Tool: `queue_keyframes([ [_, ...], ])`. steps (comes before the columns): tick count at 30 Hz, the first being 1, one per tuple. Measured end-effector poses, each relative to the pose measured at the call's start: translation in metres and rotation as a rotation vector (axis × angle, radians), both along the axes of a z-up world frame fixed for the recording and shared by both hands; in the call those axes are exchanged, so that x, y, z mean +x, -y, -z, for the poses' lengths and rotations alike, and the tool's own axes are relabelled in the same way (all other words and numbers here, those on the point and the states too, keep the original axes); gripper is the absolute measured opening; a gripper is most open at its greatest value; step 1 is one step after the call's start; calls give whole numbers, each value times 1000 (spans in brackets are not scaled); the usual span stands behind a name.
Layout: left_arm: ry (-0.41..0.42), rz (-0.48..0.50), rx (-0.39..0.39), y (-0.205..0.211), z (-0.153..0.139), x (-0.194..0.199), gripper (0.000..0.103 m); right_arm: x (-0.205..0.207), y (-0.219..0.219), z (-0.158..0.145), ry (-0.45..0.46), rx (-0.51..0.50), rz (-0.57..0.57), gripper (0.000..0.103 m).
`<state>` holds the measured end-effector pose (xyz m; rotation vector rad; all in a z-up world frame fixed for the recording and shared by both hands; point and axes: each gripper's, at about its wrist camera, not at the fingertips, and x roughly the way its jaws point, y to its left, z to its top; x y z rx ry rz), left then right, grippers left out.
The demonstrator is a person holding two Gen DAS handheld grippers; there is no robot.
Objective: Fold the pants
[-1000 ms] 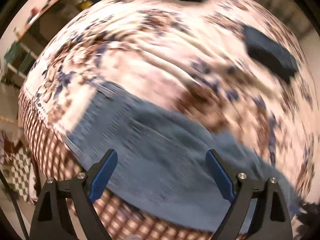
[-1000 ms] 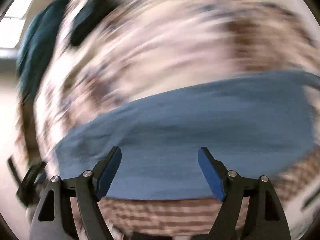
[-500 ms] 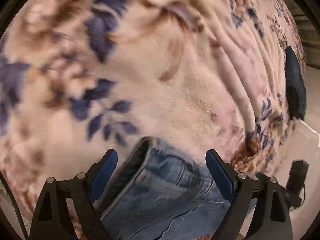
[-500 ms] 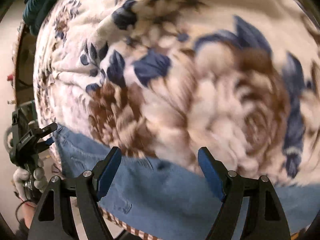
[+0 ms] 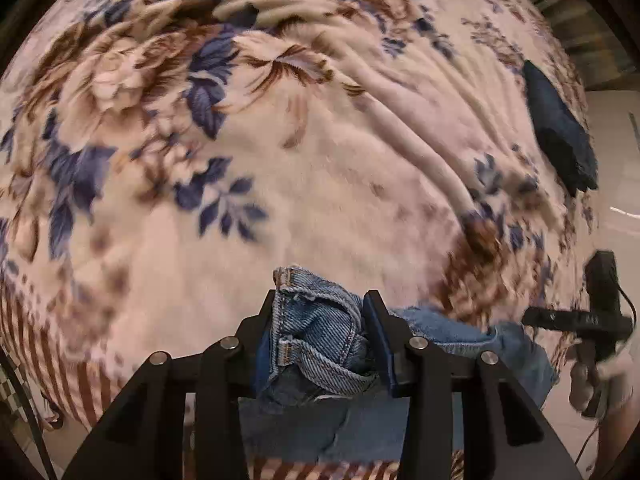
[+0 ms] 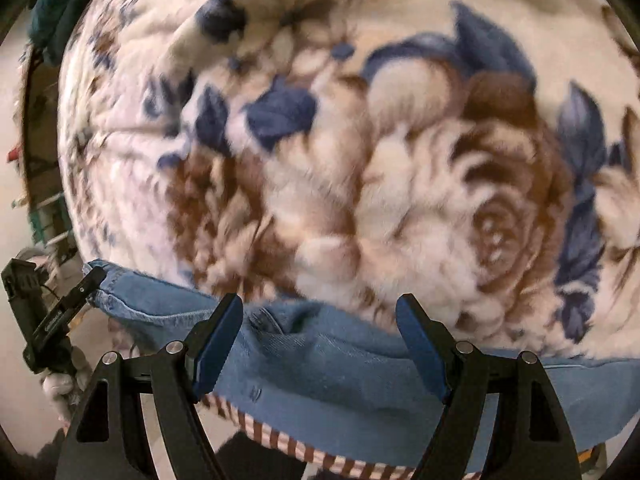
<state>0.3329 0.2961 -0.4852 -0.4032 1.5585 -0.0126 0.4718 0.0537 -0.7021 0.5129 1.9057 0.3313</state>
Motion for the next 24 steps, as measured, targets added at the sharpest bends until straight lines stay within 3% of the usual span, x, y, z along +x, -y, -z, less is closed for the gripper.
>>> queue_keyframes([
  [3, -4, -14, -8, -1, -12, -19, 38, -8, 0, 6, -50, 85, -10, 81],
  [7, -22, -48, -33, -7, -22, -35, 37, -21, 3, 25, -192, 244, 15, 81],
  [15, 6, -37, 11, 1, -32, -42, 37, -52, -16, 58, -416, 517, -7, 83],
  [22, 26, -5, 63, 9, -29, -34, 37, -59, -35, 86, -419, 528, 56, 84],
  [24, 28, 3, 78, 10, -29, -33, 37, -63, -35, 77, -371, 524, 66, 77],
])
